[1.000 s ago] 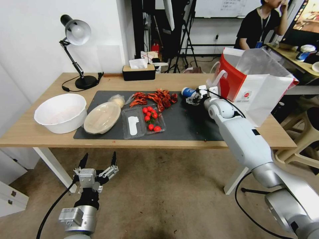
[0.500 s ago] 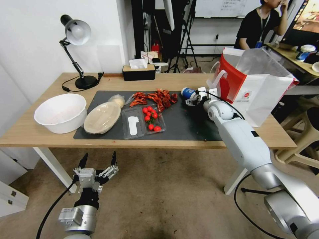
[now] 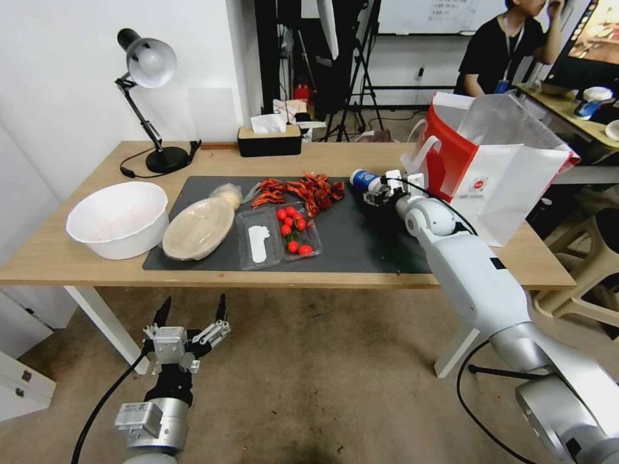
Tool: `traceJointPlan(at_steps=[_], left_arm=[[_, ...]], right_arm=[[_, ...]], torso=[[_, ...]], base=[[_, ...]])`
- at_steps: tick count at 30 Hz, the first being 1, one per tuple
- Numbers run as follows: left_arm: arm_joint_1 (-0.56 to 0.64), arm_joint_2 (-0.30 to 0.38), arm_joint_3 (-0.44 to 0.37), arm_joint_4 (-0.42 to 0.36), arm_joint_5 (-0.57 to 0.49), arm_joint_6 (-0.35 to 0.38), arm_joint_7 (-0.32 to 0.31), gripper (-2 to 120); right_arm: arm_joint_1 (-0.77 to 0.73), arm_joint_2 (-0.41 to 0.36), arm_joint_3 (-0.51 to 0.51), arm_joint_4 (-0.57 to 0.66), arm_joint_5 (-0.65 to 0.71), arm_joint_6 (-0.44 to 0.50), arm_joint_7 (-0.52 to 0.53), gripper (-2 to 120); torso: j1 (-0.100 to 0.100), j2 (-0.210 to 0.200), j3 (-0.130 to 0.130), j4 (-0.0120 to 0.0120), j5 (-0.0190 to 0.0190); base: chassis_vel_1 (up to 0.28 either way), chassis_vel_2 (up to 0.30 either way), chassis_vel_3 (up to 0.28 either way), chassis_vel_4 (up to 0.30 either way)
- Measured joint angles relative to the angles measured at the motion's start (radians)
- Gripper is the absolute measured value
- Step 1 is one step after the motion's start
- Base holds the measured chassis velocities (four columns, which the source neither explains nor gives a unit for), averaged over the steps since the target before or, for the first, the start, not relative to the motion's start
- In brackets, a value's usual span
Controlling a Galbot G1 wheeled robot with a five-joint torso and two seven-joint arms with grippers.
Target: Pick up the trash from the table and place it into the takeout bag.
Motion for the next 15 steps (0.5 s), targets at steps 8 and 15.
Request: traceJointPlan(at_steps=[8, 15], left_arm=[[0.004, 0.0, 0.0, -0.009, 0.001, -0.001, 0.0, 100], [0.017, -0.001, -0.006, -0.023, 0.005, -0.007, -0.002, 100]], right_arm=[[-0.048, -0.05, 0.01, 0.173, -0.004, -0.023, 0.051, 68], [-0.124, -0.125, 0.029, 0.418, 0.107, -0.137, 0.162, 68]], torso=[[0.0, 0.0, 0.0, 0.0, 0.0], [0.0, 0.0, 0.0, 0.0001, -0.0001]], base=[[0.0, 0.0, 0.0, 0.0], [0.0, 0.0, 0.0, 0.0]])
